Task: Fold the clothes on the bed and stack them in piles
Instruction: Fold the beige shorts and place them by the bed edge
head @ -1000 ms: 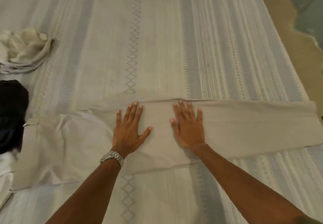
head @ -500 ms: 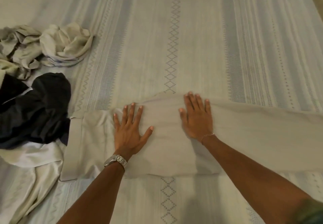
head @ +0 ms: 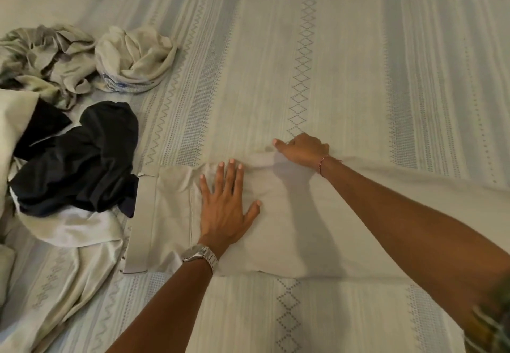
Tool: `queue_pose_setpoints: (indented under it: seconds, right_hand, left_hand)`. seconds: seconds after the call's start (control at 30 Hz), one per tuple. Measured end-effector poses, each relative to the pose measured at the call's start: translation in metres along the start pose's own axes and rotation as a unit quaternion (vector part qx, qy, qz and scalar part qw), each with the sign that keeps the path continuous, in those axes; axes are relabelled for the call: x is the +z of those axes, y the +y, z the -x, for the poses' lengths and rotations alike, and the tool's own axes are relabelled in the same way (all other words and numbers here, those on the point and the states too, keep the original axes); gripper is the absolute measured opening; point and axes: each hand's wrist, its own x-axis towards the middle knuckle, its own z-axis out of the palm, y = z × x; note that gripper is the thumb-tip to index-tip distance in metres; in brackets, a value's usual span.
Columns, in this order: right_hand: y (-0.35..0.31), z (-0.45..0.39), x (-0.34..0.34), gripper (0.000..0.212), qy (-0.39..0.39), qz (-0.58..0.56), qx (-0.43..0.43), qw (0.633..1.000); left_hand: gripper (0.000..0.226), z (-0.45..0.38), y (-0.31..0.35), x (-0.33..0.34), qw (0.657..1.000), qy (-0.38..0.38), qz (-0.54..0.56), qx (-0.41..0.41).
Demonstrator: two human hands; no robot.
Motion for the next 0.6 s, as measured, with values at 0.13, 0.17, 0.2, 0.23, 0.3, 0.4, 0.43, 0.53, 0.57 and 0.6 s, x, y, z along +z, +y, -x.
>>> queue_pose_setpoints:
  seconds: [0.13,0.17,0.2,0.23,0.3,0.4,0.43,0.53,0.57,0.6]
  right_hand:
    - [-0.008,-0.001,-0.005,0.054,0.035,0.049,-0.014,0.998]
    - [-0.01,0.0,-0.007,0.053,0.052,0.065,-0.02,0.996]
    - [-0.012,0.002,-0.008,0.052,0.055,0.072,-0.025,0.996]
    - [-0.014,0.003,-0.01,0.052,0.048,0.075,-0.027,0.996]
    - [-0.018,0.009,-0.013,0.054,0.043,0.097,-0.023,0.994]
    - [-0.021,0.014,-0.016,0.063,0.059,0.145,-0.022,0.987]
    - [-0.021,0.015,-0.017,0.066,0.04,0.148,-0.02,0.988]
    - [-0.024,0.018,-0.018,0.072,-0.04,0.115,0.0,0.993]
    - [-0.024,0.018,-0.017,0.071,-0.045,0.116,0.004,0.992]
    - [-0.024,0.016,-0.016,0.067,-0.041,0.114,0.006,0.993]
  left_hand:
    - [0.091,0.014,0.013,0.002,1.0,0.0,0.014,-0.004]
    - [0.091,0.017,0.014,0.003,1.0,-0.001,0.017,-0.01]
    - [0.092,0.02,0.014,0.003,1.0,-0.003,0.019,-0.014]
    - [0.092,0.023,0.014,0.004,1.0,-0.007,0.019,-0.019]
    - [0.092,0.027,0.013,0.003,0.999,-0.013,0.018,-0.029]
    - [0.093,0.029,0.013,0.001,0.999,-0.02,0.018,-0.043]
    - [0.093,0.031,0.013,0.001,0.999,-0.023,0.016,-0.046]
    - [0.094,0.035,0.013,0.0,0.998,-0.027,0.017,-0.056]
    - [0.094,0.037,0.014,0.0,0.998,-0.026,0.021,-0.062]
    - [0.095,0.038,0.015,-0.001,0.997,-0.026,0.024,-0.068]
